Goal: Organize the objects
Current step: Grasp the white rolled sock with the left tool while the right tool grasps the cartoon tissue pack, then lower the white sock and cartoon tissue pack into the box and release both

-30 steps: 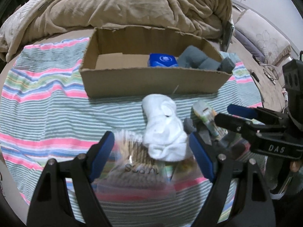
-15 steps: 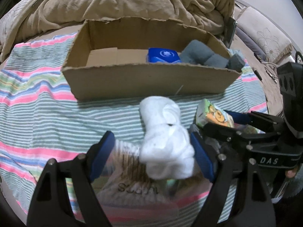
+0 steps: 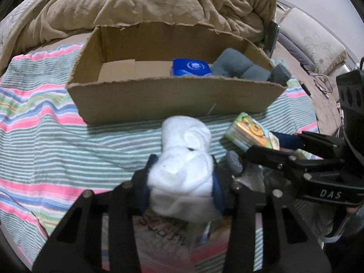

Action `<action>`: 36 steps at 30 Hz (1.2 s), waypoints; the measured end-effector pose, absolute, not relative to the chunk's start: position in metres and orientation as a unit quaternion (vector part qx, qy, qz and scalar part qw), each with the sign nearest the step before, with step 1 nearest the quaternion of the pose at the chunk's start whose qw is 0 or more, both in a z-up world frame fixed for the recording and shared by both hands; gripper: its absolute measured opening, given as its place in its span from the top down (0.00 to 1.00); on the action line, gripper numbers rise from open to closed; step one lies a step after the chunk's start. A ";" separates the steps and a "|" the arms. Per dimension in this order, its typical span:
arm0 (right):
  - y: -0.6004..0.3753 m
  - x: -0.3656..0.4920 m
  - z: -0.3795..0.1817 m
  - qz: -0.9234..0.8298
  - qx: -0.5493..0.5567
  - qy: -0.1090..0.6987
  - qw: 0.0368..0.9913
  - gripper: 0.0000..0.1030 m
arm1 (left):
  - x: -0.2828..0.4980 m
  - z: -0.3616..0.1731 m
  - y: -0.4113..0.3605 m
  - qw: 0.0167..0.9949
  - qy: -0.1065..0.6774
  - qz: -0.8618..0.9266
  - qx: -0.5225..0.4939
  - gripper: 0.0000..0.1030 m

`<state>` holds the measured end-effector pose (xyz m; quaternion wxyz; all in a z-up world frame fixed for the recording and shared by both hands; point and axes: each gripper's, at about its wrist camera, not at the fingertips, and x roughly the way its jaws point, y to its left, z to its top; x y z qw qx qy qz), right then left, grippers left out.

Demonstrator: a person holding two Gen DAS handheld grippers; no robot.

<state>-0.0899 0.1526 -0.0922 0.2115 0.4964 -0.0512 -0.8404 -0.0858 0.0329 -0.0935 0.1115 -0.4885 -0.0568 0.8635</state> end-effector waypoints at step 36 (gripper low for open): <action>0.133 -0.081 -0.008 -0.882 0.409 -0.031 0.232 0.53 | -0.068 -0.010 -0.015 0.085 -0.081 0.911 -0.395 0.64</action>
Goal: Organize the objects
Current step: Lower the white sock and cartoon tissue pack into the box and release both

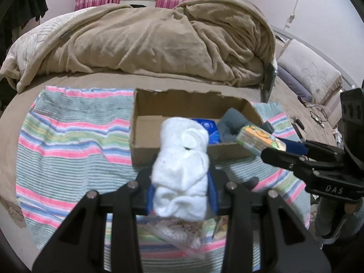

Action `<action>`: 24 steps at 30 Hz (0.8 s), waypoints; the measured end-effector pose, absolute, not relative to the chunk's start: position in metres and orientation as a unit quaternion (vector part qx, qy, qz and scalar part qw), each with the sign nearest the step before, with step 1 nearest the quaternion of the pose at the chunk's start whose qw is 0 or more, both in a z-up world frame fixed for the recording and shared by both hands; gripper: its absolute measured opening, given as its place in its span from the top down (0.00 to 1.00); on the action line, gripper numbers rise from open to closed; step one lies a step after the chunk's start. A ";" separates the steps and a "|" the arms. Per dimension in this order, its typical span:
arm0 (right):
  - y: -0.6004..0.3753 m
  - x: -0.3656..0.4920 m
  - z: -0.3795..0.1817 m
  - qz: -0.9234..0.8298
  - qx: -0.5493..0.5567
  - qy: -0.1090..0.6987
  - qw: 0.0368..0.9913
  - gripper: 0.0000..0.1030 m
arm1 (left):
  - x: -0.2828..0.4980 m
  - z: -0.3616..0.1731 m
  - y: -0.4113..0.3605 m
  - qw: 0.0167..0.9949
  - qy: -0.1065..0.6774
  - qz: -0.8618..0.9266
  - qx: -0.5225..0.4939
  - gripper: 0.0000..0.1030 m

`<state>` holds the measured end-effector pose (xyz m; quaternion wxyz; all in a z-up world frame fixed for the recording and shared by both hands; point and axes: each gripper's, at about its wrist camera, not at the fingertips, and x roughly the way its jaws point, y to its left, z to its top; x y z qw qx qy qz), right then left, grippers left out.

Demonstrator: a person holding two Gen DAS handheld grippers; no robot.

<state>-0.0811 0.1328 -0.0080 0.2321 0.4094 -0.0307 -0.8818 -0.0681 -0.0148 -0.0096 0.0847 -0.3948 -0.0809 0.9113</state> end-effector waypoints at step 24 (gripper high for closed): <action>0.114 -0.136 -0.011 -0.881 0.403 -0.015 0.249 0.53 | -0.128 -0.021 -0.028 0.066 -0.074 0.915 -0.392 0.64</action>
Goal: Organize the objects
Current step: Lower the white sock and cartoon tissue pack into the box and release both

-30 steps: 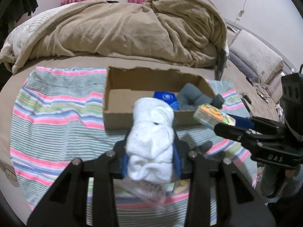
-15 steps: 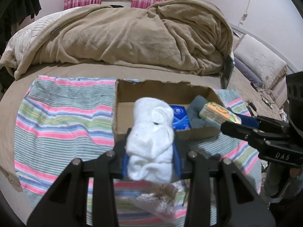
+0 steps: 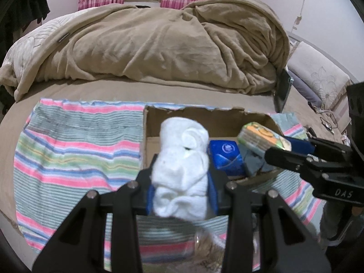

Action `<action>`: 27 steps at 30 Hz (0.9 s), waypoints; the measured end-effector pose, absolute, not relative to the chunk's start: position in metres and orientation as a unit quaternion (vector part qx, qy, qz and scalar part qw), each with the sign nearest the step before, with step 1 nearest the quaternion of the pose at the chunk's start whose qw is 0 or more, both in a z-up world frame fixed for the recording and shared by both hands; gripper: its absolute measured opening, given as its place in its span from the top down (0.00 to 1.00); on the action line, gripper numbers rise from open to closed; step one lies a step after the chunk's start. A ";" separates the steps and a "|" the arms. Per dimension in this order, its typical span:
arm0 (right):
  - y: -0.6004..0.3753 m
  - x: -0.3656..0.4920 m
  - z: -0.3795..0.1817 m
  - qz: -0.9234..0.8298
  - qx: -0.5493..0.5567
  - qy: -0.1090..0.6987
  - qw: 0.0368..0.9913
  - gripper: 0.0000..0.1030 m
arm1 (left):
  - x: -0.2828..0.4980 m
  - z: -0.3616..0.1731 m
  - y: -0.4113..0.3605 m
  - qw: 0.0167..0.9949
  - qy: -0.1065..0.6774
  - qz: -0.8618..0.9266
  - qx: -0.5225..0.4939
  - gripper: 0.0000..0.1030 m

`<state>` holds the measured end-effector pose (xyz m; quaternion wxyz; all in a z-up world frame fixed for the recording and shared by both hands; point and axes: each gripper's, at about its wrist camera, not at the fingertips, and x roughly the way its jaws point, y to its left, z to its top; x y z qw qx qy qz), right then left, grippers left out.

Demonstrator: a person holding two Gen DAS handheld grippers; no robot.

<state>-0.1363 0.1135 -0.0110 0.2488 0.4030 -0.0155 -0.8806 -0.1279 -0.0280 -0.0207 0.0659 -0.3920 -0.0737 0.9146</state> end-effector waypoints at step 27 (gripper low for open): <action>0.072 -0.186 -0.057 -0.857 0.458 -0.030 0.234 0.53 | -0.157 -0.033 -0.057 0.042 -0.074 0.911 -0.403 0.46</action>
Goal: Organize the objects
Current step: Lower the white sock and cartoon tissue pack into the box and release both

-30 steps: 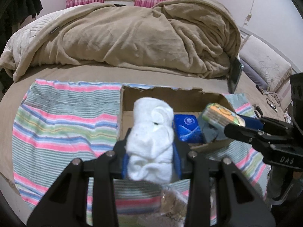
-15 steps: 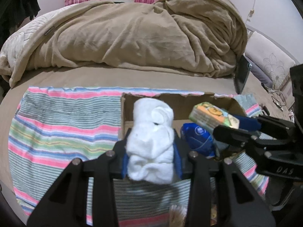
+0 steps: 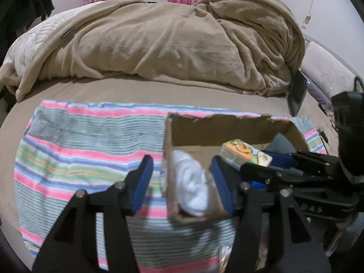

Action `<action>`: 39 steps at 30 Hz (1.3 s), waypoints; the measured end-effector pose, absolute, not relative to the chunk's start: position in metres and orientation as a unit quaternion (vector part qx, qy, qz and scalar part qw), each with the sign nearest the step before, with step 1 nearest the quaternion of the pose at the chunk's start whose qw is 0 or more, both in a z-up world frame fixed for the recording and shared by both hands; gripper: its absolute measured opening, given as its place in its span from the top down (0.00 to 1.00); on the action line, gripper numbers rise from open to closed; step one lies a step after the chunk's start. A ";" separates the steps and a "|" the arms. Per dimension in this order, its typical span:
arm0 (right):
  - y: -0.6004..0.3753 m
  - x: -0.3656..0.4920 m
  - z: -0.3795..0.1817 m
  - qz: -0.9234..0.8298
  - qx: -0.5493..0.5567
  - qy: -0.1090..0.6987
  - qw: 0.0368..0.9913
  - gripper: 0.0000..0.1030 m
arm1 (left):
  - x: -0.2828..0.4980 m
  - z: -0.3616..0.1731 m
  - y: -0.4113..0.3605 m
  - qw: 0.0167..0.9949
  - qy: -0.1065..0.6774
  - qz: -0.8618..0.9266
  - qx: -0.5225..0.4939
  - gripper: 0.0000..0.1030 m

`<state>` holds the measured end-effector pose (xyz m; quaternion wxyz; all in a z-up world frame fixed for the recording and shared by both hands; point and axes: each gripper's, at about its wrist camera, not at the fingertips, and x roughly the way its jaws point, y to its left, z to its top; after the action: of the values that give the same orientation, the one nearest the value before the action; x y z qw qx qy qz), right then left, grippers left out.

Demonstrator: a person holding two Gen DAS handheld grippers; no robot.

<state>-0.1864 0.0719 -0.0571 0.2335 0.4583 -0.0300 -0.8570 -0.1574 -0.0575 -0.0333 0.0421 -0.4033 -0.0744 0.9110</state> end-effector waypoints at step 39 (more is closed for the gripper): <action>0.069 -0.148 -0.040 -0.849 0.462 -0.050 0.251 0.37 | -0.114 -0.033 -0.068 0.031 -0.085 0.899 -0.428 0.46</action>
<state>-0.1484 0.0692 -0.0396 0.2513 0.4616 -0.0504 -0.8493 -0.1139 -0.0684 -0.0328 0.0313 -0.4285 -0.0850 0.8990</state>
